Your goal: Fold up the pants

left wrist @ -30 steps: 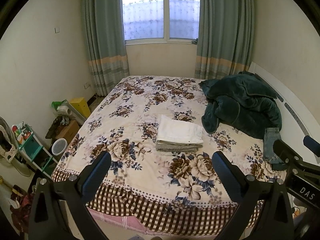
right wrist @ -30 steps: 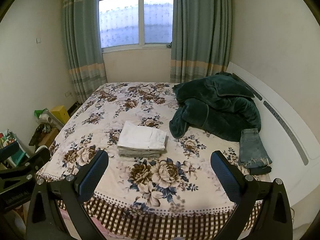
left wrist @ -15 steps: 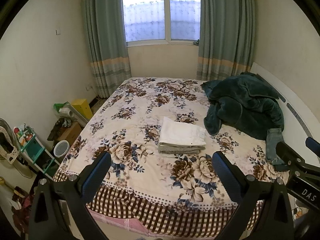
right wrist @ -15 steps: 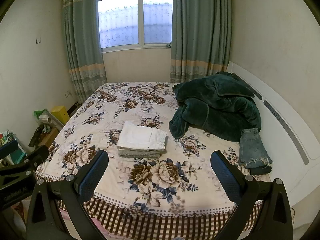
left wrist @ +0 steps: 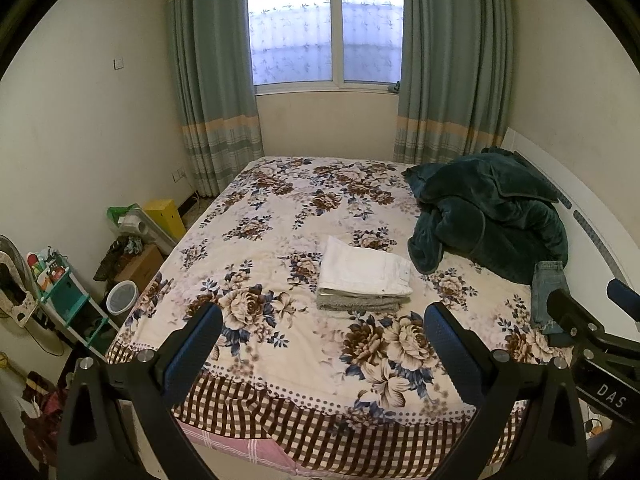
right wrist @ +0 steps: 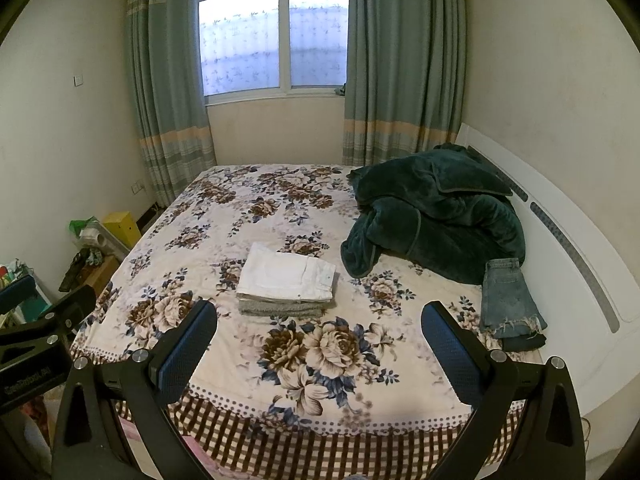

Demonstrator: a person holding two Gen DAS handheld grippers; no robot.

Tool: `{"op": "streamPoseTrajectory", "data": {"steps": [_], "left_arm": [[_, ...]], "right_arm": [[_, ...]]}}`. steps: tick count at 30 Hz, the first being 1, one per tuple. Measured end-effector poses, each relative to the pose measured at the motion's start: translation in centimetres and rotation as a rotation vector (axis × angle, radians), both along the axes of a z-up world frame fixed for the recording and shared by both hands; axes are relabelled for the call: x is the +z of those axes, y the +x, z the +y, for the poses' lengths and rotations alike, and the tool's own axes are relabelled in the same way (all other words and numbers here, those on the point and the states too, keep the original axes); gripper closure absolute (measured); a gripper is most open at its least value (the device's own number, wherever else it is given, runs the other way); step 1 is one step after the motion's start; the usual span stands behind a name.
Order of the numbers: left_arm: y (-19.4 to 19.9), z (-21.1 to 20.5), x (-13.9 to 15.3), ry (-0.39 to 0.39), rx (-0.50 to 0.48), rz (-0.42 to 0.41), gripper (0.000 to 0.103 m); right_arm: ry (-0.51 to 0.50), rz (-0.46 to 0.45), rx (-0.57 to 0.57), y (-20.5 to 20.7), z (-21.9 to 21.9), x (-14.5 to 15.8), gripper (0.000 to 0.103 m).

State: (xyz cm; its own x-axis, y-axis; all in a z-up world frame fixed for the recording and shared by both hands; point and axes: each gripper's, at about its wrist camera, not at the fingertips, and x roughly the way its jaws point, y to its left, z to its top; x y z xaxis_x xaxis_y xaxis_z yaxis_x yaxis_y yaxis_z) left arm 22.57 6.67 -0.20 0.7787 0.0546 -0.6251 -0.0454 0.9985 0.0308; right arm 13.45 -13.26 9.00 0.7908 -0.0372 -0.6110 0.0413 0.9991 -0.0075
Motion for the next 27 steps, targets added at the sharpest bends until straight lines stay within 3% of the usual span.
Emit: {"op": "streamPoseTrajectory", "data": {"steps": [27], "left_arm": [[0.40,-0.35,0.16,0.007,-0.003,-0.005,0.000]], "right_arm": [[0.002,0.006,0.005,0.52,0.12,-0.20,0.000]]}}
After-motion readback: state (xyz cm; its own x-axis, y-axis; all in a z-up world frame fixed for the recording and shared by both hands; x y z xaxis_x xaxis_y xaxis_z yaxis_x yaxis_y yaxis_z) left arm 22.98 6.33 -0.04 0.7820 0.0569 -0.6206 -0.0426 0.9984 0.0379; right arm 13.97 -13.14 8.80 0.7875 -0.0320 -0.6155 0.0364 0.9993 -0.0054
